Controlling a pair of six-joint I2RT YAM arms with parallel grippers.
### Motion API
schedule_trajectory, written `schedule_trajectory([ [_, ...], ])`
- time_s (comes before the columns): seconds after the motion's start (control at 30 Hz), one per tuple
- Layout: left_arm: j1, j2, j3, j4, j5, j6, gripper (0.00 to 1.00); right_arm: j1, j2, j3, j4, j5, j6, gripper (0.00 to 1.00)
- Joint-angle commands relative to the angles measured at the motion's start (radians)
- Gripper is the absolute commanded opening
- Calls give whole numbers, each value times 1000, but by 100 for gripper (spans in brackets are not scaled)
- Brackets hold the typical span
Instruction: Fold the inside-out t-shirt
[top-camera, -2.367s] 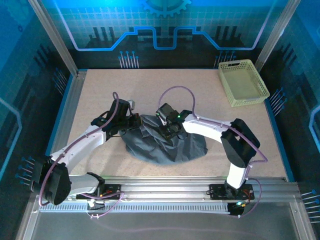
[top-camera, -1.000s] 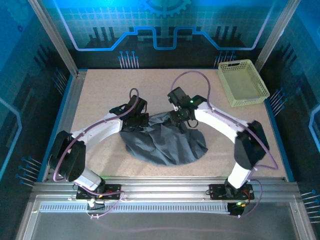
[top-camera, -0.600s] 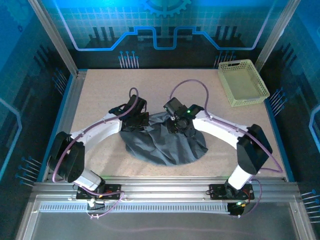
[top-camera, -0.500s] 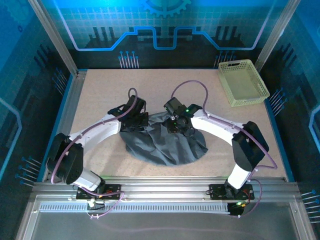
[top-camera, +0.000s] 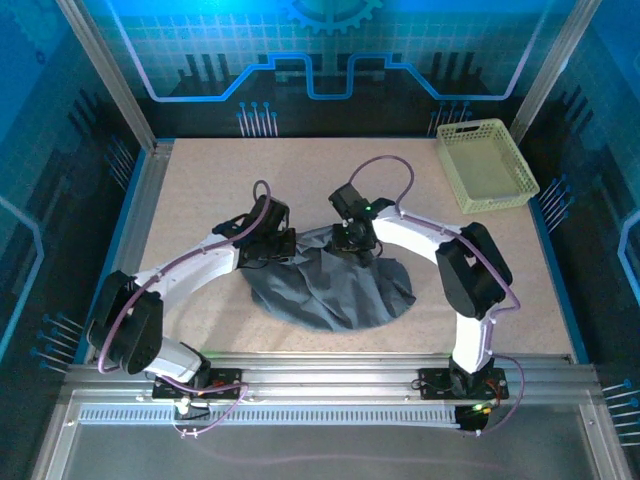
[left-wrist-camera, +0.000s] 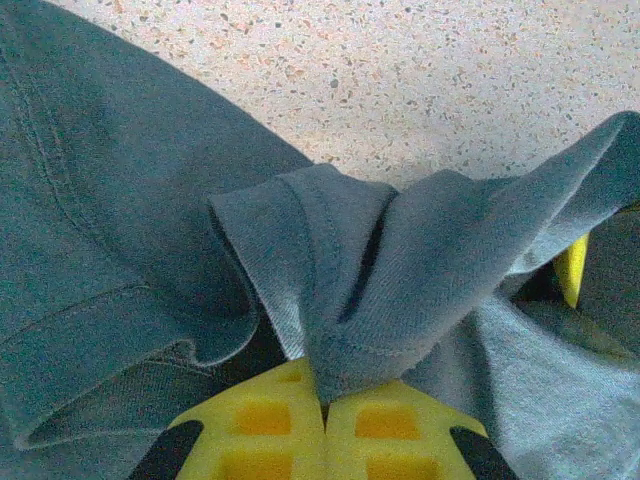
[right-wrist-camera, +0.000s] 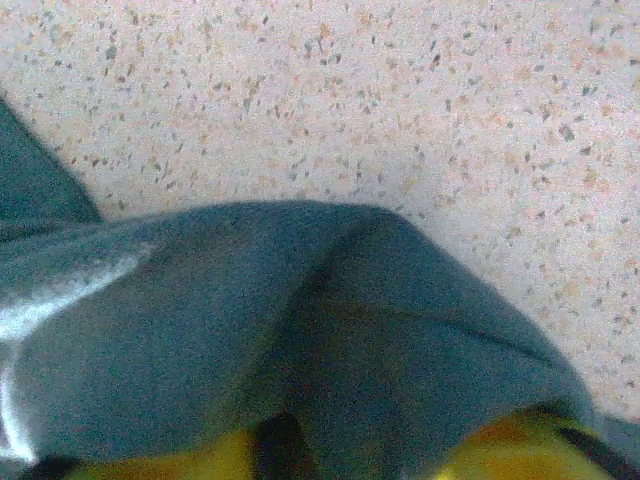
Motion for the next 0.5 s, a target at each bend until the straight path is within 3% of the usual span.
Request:
schedule_trajectory([
  [0.0,4,-35,-12,12,10,-9,0,3,3,54,-38,69,-8,21],
  [0.07,4,-35,-9,6,-2,-3,0,14,-22,73,-74,95,-35,8],
  [0.17,10,-24,10,-17,-42,6,0,45,-117,93,-144,122,-97,1],
  [0.47,105,109,94,-44,-42,2,0,80,-447,65,-298,-83,-209,0],
])
